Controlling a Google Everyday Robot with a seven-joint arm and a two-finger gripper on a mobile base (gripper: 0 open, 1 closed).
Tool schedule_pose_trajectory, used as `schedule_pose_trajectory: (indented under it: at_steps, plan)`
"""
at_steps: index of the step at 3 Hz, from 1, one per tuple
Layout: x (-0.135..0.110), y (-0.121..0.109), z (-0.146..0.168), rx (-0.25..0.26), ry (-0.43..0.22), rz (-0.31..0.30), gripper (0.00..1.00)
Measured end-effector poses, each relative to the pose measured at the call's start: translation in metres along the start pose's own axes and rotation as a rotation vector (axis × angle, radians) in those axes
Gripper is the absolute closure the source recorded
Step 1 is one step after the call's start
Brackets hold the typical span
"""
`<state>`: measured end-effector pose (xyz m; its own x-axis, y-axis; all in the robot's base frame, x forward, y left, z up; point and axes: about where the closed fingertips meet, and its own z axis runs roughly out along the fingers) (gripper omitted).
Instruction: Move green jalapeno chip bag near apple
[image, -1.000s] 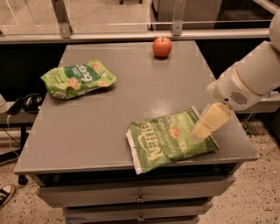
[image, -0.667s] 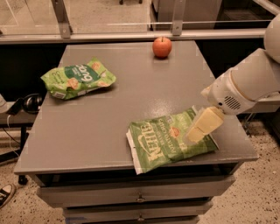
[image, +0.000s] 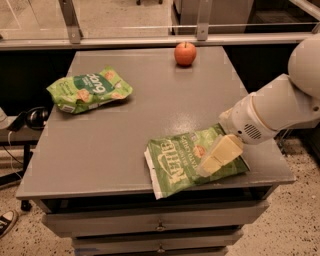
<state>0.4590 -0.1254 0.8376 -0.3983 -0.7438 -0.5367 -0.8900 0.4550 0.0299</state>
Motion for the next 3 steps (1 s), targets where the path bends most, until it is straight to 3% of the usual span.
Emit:
schedule_pose_trajectory:
  at_steps: [1, 3]
  plan:
    - [0.001, -0.002, 0.007, -0.004, -0.013, -0.001, 0.18]
    - [0.000, -0.012, 0.004, 0.015, -0.020, 0.016, 0.64]
